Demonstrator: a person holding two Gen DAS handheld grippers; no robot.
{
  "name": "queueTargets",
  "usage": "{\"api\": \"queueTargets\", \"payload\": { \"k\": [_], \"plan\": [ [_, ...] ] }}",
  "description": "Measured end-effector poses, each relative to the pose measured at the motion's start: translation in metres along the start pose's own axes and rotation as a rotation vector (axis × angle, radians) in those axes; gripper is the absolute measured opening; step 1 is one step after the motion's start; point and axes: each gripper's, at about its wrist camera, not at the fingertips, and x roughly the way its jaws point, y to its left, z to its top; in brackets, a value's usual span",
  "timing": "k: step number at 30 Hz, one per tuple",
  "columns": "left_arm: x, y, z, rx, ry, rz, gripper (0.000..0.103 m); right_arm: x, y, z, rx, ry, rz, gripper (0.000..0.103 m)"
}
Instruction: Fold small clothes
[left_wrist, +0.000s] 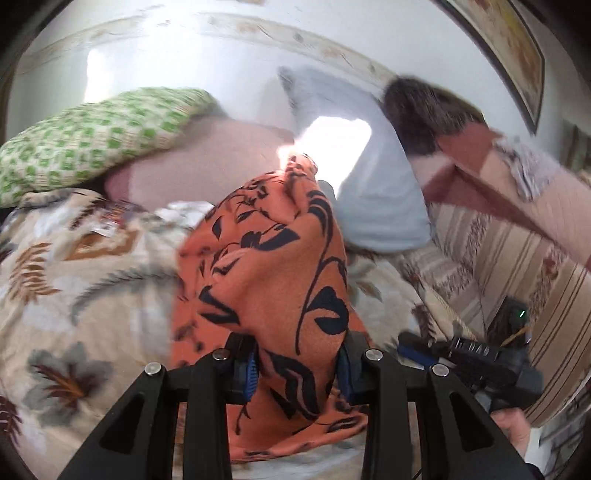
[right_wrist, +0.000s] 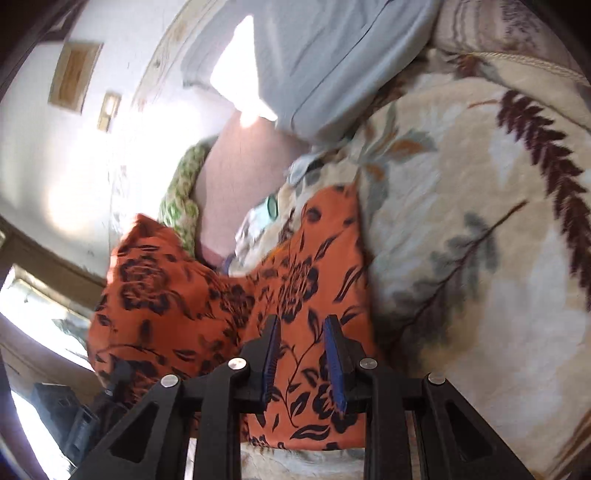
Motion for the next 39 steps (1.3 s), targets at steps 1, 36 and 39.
{"api": "queueTargets", "payload": {
  "k": [1, 36, 39],
  "plan": [
    [0.015, -0.017, -0.006, 0.025, 0.033, 0.002, 0.034, -0.009, -0.006, 0.005, 0.016, -0.021, 0.009, 0.026],
    [0.04, 0.05, -0.071, 0.19, 0.272, 0.172, 0.081, 0.044, 0.031, 0.051, -0.156, 0.123, -0.285, 0.068],
    [0.045, 0.049, -0.079, 0.248, 0.292, 0.123, 0.081, 0.064, 0.044, 0.047, -0.249, 0.144, -0.398, 0.068]
  ]
}}
